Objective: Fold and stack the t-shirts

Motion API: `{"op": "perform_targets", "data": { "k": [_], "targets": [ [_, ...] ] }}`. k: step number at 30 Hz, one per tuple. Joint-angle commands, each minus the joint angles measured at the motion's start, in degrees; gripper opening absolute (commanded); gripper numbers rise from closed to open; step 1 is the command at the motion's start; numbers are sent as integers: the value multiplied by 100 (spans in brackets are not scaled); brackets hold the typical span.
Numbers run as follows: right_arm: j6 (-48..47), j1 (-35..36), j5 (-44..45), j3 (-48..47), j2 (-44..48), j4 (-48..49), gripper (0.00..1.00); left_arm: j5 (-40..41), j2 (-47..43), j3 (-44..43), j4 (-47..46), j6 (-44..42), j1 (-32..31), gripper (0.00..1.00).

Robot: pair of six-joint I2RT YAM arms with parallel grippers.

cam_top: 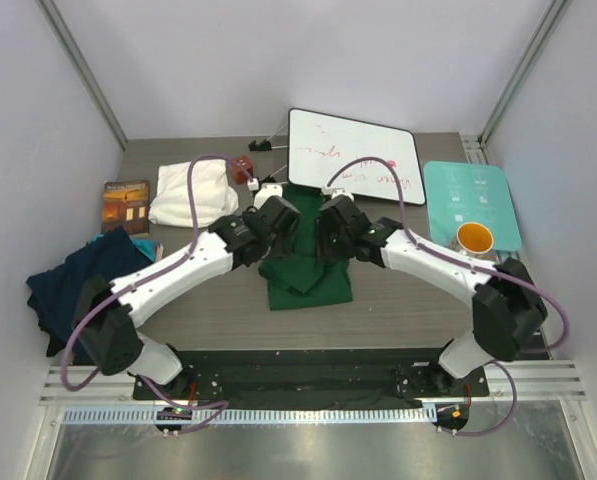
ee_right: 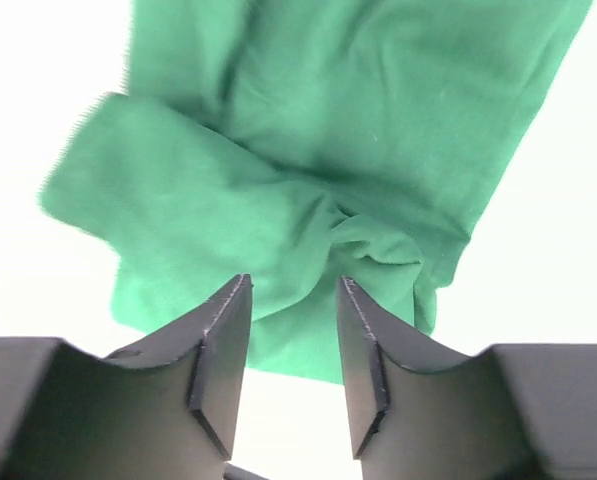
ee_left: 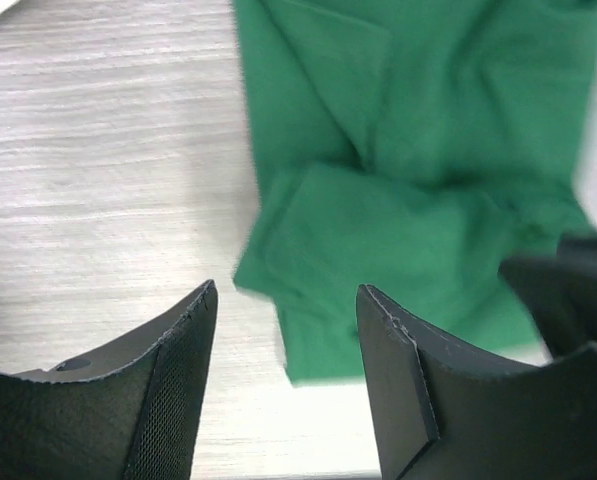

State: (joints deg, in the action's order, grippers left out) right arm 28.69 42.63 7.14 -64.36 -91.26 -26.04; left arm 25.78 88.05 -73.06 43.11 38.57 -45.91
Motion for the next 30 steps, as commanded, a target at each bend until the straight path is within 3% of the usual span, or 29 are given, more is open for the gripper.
{"op": "perform_targets", "data": {
  "k": [1,5,12,30],
  "targets": [
    [-83,-9,131,204,916,258,47,-363,-447,607,-320,125,-383,57],
    [-91,-9,-343,459,927,205,49,-548,-167,1292,-996,300,-690,55],
    [163,-1,-1047,1056,742,652,50,-469,441,1399,-1586,406,-1008,55],
    [647,43,-1759,1119,30,1567,53,-328,177,2287,-2132,520,-1008,47]
  ]
}}
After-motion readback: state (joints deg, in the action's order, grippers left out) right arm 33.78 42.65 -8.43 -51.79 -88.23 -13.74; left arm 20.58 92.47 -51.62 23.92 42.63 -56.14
